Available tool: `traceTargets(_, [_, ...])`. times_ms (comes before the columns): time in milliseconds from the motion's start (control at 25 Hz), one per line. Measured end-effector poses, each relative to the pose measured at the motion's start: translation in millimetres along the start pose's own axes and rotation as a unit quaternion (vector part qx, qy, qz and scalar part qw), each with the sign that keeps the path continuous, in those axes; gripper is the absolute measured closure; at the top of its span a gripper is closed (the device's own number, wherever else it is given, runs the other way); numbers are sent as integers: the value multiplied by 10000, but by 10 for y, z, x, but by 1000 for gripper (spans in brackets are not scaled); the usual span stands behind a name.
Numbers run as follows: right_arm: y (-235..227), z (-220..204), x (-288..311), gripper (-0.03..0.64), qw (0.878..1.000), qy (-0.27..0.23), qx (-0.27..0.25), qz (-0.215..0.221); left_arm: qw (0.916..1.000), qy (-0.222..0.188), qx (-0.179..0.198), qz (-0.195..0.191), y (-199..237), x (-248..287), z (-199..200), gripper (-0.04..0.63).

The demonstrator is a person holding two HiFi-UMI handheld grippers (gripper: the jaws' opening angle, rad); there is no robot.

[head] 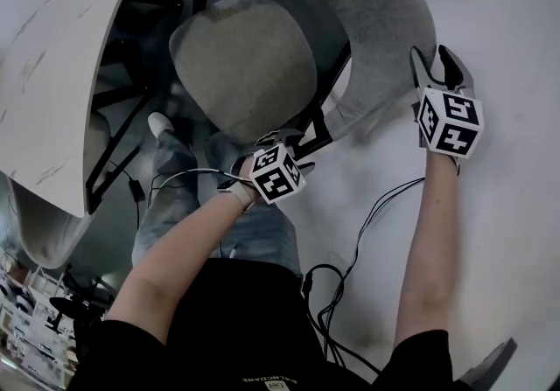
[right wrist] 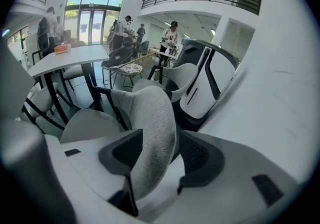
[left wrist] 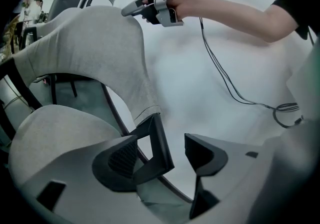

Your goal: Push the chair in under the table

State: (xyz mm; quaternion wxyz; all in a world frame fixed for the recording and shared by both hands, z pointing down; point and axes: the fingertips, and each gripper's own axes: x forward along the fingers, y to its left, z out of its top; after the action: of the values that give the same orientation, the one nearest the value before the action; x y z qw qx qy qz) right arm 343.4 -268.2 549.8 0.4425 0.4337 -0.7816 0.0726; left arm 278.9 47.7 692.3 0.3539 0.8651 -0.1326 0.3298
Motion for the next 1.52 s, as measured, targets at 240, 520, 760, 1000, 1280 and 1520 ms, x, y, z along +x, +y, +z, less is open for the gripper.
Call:
traceTargets(240, [-57,70,228,400,9992,68,212,335,10000,59,-21,18,42,164,-30,319])
traceTargets(520, [10,9,528,402,9979,224,272,548,9991,295,-296,46,76,341,-138,321])
traceTargets(760, [102,-116,727,407,9960,441,338,704,9977,219,-634,-52,72,395,-200,426])
traceTargets(1000, [110,-133,733,442,9954,454,383,750,9964,19,-838,-153,69,393,-214,443])
traceTargets(1280, [98,-129,715,448,9956,444,424,703,9965,-67,-827,-97,65,385,-201,445])
traceTargets(1520, [162,-194,668,453,9944,482,664,658,9979,170,-617,-121,35,331,-328,446])
